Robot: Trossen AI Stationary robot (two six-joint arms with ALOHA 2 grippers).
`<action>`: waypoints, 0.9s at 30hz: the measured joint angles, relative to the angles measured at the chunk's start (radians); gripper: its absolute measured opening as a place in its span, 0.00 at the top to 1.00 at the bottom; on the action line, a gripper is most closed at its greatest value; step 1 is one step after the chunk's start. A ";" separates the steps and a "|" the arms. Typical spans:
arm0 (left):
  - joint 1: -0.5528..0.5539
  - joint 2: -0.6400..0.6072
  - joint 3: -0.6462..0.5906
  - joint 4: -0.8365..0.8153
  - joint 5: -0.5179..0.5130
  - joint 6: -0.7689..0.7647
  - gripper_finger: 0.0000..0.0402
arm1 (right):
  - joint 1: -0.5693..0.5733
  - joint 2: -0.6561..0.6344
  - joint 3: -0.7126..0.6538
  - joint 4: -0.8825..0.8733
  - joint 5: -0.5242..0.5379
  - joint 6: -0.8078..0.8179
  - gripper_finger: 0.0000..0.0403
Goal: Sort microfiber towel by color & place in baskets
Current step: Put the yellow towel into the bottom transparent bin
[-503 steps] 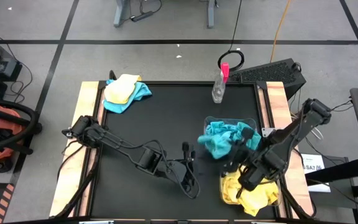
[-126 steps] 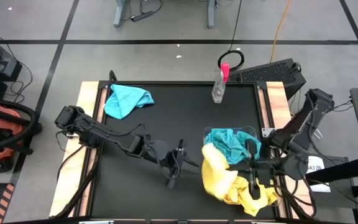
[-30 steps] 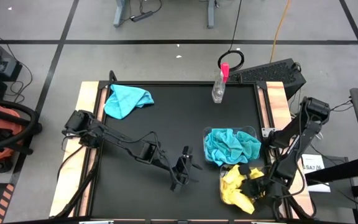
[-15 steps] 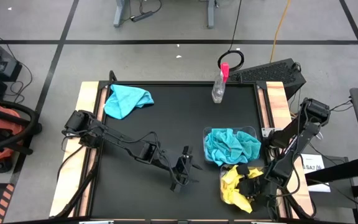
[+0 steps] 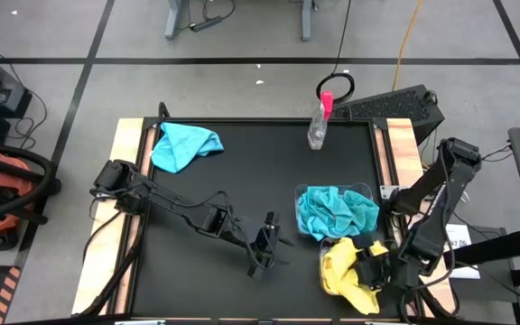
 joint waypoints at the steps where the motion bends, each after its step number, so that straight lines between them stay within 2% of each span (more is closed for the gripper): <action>1: 0.000 0.000 0.000 0.000 0.000 0.000 0.40 | 0.000 0.000 0.028 -0.035 0.002 -0.001 0.60; 8: 0.000 0.000 0.000 -0.002 0.000 0.000 0.40 | 0.000 -0.002 0.197 -0.244 0.022 0.002 0.60; 18: -0.003 0.000 -0.001 -0.011 0.000 -0.001 0.40 | 0.009 -0.002 0.297 -0.329 0.031 0.008 0.61; 21: -0.003 0.000 -0.001 -0.012 0.000 -0.002 0.40 | 0.025 -0.003 0.299 -0.296 0.032 0.015 0.61; 27: -0.004 0.000 -0.001 -0.011 0.000 -0.002 0.40 | 0.053 0.017 0.300 -0.103 0.033 -0.057 0.61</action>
